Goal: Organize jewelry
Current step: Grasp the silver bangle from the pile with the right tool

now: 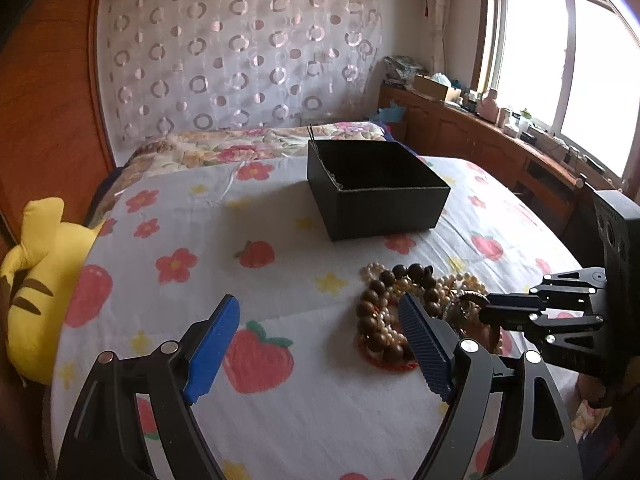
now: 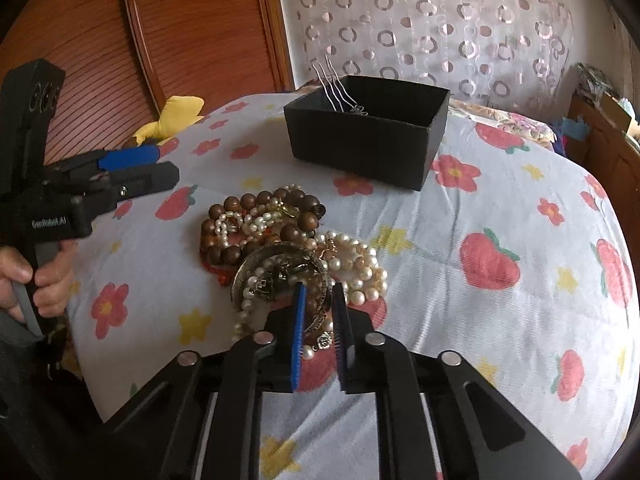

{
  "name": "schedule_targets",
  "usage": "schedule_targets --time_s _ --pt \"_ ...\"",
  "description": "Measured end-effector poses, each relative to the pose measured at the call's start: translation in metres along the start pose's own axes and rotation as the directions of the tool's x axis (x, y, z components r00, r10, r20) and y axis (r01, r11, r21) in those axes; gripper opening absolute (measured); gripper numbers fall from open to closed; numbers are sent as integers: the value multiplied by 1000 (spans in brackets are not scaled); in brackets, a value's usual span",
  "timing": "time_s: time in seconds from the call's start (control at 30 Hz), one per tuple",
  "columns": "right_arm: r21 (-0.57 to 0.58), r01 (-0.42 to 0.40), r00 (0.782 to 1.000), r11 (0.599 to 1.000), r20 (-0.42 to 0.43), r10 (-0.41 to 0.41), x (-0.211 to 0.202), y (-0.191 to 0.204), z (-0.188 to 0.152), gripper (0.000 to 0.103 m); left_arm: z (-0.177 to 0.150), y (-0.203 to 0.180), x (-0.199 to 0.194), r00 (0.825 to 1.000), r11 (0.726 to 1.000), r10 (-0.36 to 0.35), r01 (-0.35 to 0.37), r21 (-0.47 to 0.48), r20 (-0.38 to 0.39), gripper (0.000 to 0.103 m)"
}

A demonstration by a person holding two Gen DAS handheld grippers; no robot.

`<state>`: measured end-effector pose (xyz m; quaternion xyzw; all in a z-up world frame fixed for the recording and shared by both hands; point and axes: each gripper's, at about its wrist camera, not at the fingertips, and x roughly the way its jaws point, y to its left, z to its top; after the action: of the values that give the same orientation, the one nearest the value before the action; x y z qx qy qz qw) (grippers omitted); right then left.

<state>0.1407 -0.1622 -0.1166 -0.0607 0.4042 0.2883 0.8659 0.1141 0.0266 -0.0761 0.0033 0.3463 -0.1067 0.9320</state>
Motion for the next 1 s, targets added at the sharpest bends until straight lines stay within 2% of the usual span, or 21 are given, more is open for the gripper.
schedule_targets --time_s 0.1,0.4,0.57,0.73,0.77,0.83,0.93,1.0 --pt "2 -10 1000 1000 18 10 -3 -1 2 6 -3 -1 0 1000 1000 -2 2 -3 -7 78" --pt "3 -16 993 1000 118 15 -32 -3 10 5 -13 -5 6 999 1000 -6 6 -3 -47 78" --pt "4 14 988 1000 152 -14 -49 -9 11 5 -14 -11 11 997 1000 -22 23 10 -70 78" --pt "38 49 988 998 144 -54 -52 -27 1 5 -14 -22 19 995 998 -35 39 47 -89 77" --pt "50 52 989 997 137 -58 -51 -31 -3 5 -14 -23 20 995 998 -40 44 49 -89 73" --pt "65 58 990 996 127 -66 -49 -37 -9 5 -11 -22 24 993 997 -56 61 43 -103 53" --pt "83 59 990 995 120 -69 -46 -42 -16 5 -6 -18 33 988 996 -87 89 16 -128 37" --pt "90 56 990 994 121 -66 -45 -43 -18 5 -3 -16 39 985 995 -97 99 5 -140 34"
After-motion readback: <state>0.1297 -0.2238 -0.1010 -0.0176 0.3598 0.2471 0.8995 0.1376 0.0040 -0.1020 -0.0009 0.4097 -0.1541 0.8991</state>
